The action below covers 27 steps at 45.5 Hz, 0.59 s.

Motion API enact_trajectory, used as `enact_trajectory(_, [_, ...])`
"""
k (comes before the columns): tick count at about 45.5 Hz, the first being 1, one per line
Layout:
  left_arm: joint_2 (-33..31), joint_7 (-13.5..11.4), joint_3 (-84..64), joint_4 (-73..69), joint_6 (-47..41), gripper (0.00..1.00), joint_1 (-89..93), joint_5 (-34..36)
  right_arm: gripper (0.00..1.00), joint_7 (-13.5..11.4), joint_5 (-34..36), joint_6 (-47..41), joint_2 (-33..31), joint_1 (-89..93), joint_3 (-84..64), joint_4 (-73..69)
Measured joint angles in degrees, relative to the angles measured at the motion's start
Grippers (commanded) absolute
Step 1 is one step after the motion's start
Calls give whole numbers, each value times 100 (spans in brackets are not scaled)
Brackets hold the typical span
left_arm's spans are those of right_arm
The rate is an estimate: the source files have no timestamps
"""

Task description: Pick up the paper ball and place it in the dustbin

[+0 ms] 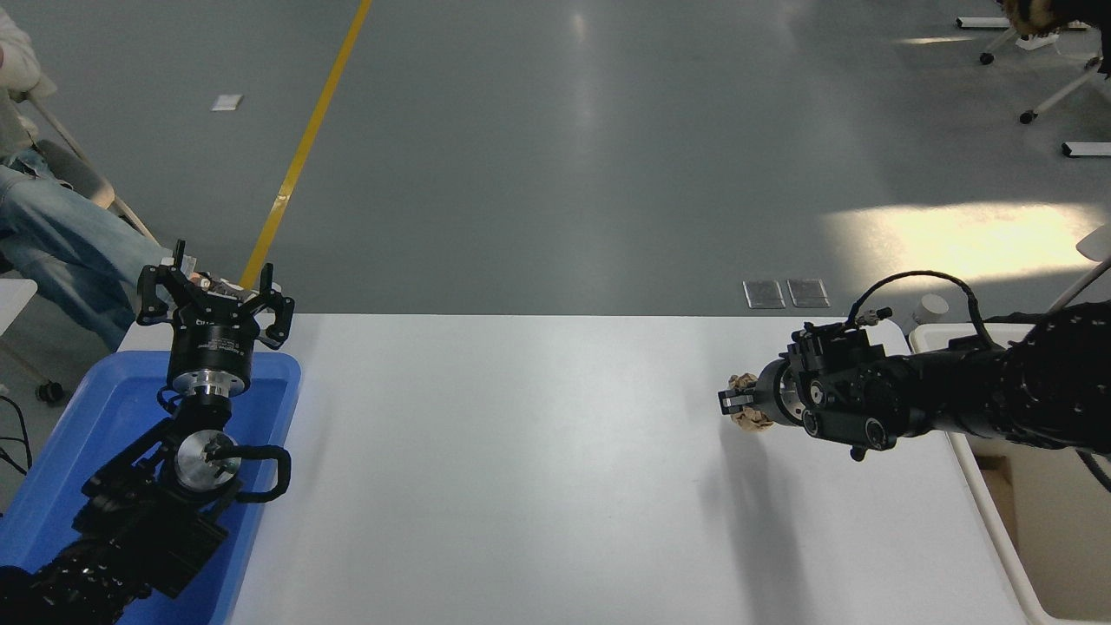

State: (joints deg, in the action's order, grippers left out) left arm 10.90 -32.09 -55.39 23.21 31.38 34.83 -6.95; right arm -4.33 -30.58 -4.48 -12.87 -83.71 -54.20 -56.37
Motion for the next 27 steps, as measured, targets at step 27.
enact_trajectory(27, [0,2,2,-1,0,99,-3,-6,0,58,1635,-2511,-1290,-4487,-894,-2936])
